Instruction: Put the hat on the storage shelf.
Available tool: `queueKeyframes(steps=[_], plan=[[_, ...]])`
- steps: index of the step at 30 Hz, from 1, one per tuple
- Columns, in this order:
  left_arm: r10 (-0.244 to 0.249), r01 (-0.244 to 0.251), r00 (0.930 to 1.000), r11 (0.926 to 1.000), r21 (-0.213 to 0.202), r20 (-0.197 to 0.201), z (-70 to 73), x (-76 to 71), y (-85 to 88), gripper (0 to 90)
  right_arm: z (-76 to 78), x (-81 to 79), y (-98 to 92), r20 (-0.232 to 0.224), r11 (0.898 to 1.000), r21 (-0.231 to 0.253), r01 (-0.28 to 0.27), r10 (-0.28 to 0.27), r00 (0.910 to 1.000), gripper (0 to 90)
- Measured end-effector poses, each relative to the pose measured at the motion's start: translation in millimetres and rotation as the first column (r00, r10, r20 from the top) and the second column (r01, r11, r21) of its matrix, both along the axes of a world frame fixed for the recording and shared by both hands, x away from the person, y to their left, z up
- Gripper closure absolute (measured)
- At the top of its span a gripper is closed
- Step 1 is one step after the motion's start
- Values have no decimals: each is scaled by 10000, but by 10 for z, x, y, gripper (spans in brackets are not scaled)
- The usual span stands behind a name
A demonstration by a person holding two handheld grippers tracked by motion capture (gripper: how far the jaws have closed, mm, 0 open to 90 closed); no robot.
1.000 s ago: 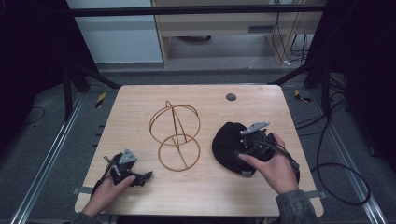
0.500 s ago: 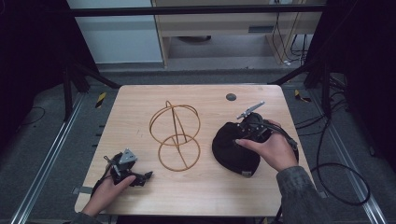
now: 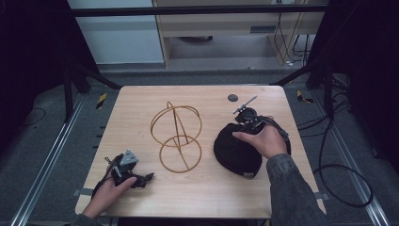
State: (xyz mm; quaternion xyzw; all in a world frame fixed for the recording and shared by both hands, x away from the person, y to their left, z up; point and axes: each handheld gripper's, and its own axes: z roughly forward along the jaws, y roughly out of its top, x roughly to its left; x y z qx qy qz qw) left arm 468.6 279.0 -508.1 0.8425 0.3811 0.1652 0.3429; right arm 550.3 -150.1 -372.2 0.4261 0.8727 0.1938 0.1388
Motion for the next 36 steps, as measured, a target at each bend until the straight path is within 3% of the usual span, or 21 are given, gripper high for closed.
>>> queueKeyframes(steps=[2,8,12,15,21,24,26,36], plan=[[-5,5,10000,10000,16,-14,2,1,0,0,-57,23,-25,-118,9997,213,85,-82,9999,438],[-10,10,10000,10000,23,-22,2,1,0,0,-179,60,-51,-487,9996,159,239,-231,9985,486],[-16,16,10000,10000,17,-20,2,2,-1,0,-222,60,-47,-510,10000,23,-32,33,9987,688],[-12,12,10000,10000,24,-14,2,3,-3,0,-217,50,-66,-685,9999,152,-52,63,9976,748],[-17,17,10000,10000,22,-6,1,3,-3,0,-71,-67,-159,-5,9974,713,-128,129,9999,768],[-15,15,10000,10000,24,-13,2,3,-3,0,37,-158,-247,489,9914,1306,-45,-19,9988,771],[-12,13,10000,10000,23,-12,2,3,-3,0,95,-215,-304,723,9860,1668,-31,-91,9973,772],[-16,16,10000,10000,21,-4,1,3,-3,0,358,-438,-450,1698,9700,2419,-229,-191,9853,774]])
